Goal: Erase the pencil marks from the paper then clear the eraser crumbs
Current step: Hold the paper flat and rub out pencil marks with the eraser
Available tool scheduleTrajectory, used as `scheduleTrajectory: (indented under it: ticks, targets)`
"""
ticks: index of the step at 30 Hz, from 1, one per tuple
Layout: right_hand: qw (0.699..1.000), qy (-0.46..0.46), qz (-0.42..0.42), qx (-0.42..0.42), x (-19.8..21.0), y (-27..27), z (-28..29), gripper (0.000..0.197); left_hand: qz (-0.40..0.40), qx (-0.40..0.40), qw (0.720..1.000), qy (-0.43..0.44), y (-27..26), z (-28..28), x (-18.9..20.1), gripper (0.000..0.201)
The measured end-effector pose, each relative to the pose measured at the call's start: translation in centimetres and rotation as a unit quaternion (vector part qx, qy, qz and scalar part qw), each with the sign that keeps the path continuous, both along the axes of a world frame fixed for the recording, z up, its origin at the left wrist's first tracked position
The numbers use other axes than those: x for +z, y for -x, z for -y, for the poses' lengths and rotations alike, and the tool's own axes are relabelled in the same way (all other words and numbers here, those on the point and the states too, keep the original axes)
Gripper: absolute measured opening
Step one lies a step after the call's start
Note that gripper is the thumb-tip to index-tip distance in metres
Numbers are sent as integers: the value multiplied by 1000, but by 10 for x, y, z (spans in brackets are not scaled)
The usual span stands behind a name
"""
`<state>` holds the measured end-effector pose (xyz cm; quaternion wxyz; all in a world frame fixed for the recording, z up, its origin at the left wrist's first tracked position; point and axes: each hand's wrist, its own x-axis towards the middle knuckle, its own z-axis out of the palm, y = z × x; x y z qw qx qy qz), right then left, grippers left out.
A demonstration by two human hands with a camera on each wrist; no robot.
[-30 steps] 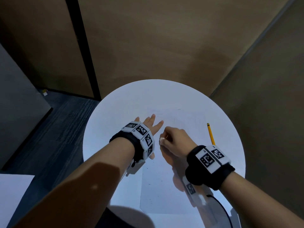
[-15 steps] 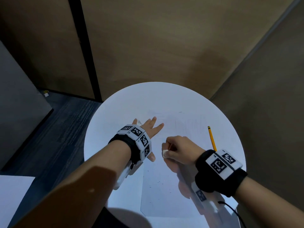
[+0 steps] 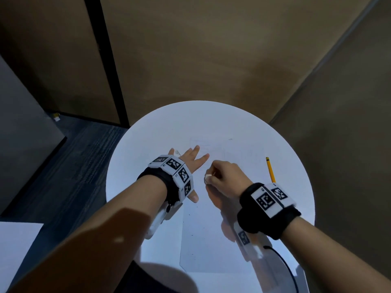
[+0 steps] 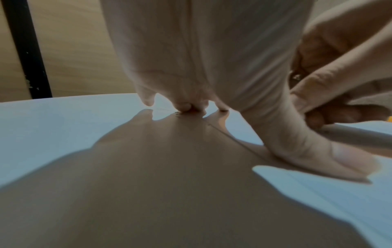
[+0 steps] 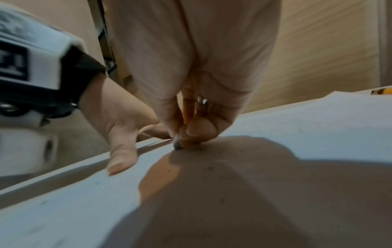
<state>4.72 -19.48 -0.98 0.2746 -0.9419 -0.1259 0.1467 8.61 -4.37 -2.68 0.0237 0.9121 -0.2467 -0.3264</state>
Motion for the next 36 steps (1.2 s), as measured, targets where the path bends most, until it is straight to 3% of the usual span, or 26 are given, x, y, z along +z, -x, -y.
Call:
scheduleTrajectory:
  ticks: [2, 5, 7, 11, 15, 17, 22, 26, 29, 33, 36]
  targets:
    - [1000, 6, 15, 11, -5, 8, 1, 20, 2, 3, 1000, 6, 1, -1, 0, 129]
    - [995, 58, -30, 77, 4, 15, 3, 32, 3, 3, 1000, 14, 1, -4, -3, 129]
    - [995, 57, -39, 77, 9, 7, 2, 30, -1, 1, 1000, 10, 1, -3, -2, 128]
    - [1000, 12, 16, -11, 0, 0, -5, 11, 2, 4, 1000, 1, 2, 0, 3, 128]
    - [995, 58, -8, 77, 0, 20, 0, 31, 2, 5, 1000, 10, 3, -3, 1, 128]
    - [993, 68, -39, 91, 9, 16, 6, 31, 7, 0, 1000, 10, 2, -4, -2, 129]
    - [999, -11, 2, -41, 10, -5, 13, 12, 20, 6, 1000, 12, 4, -3, -2, 127]
    - [999, 39, 1, 27, 3, 13, 12, 31, 28, -2, 1000, -4, 3, -2, -2, 128]
    - [994, 79, -30, 71, 12, 13, 15, 33, 34, -1, 999, -10, 4, -2, -2, 128]
    - [999, 40, 10, 11, 10, 0, 13, 15, 32, 1, 999, -6, 4, -1, -3, 128]
    - [999, 39, 18, 9, 4, 9, 16, 17, 45, -4, 999, -10, 5, -2, -2, 128]
